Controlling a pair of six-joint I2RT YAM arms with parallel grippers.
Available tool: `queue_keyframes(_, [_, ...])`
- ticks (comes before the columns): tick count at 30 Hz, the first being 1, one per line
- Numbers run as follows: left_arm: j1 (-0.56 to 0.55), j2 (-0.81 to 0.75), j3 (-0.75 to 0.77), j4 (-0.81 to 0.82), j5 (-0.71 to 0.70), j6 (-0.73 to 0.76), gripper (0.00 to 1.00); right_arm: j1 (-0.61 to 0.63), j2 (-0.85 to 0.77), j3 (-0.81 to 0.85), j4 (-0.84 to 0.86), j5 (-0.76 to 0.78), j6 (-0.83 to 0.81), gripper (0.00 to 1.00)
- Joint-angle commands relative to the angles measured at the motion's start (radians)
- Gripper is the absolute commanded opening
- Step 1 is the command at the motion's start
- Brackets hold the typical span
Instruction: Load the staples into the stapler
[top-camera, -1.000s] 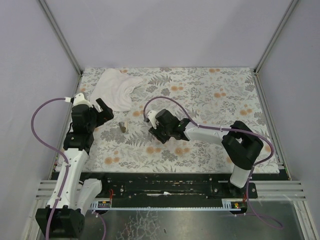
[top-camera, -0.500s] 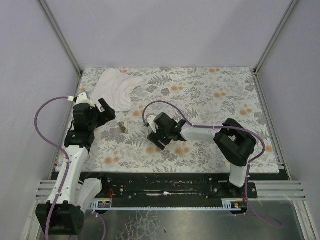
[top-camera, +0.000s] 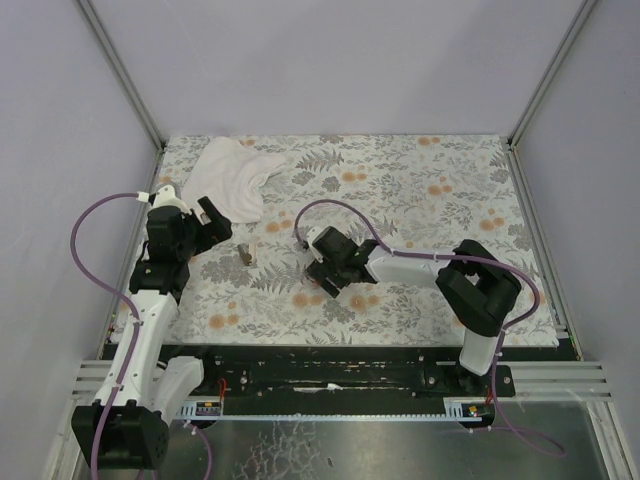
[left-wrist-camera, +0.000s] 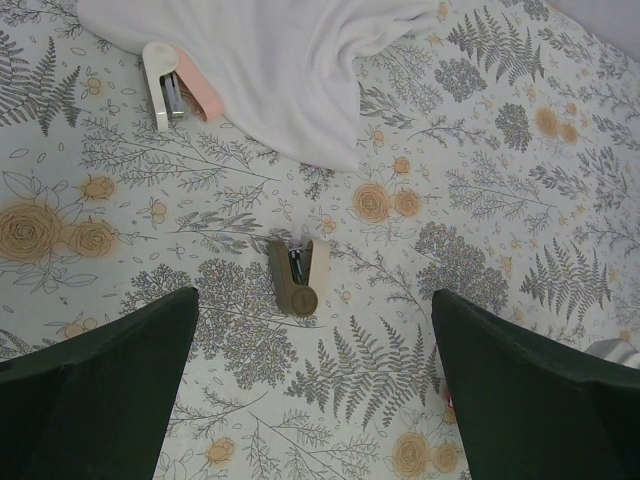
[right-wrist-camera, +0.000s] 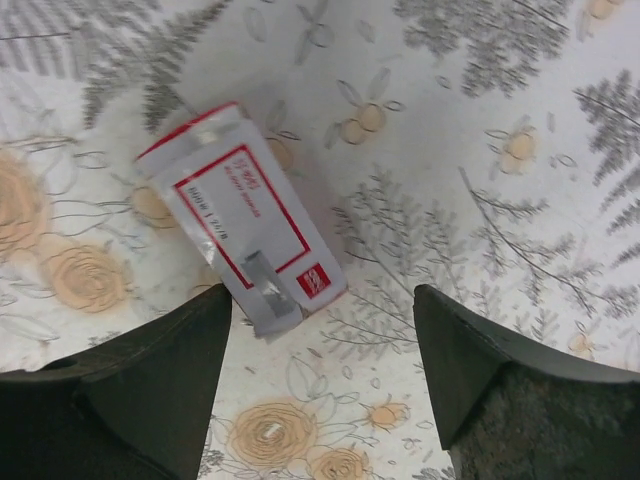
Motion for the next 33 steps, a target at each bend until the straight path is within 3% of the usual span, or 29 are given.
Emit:
queue_keyframes(1, [0.002, -0.007, 0.012, 0.058, 0.022, 0.017, 1.00, -0.042, -0.044, 0.003, -0.053, 0.110, 0.054, 0.80])
queue_keyframes(10, [-0.066, 0.052, 0.007, 0.086, 0.108, 0.040, 1.00, -0.099, -0.041, 0.045, -0.048, 0.110, 0.124, 0.81])
queue_keyframes(17, [-0.326, 0.169, 0.090, 0.102, 0.148, 0.134, 1.00, -0.105, -0.245, -0.006, -0.038, 0.120, 0.171, 1.00])
queue_keyframes(21, [-0.438, 0.314, 0.167, 0.135, 0.243, 0.107, 1.00, -0.119, -0.328, -0.052, -0.036, 0.093, 0.216, 0.99])
queue_keyframes(27, [-0.516, 0.569, 0.225, 0.261, 0.341, 0.027, 0.98, -0.200, -0.428, -0.184, 0.054, -0.043, 0.319, 0.99])
queue_keyframes(33, [-0.577, 0.712, 0.270, 0.300, 0.333, 0.109, 0.97, -0.368, -0.446, -0.271, 0.125, -0.251, 0.417, 1.00])
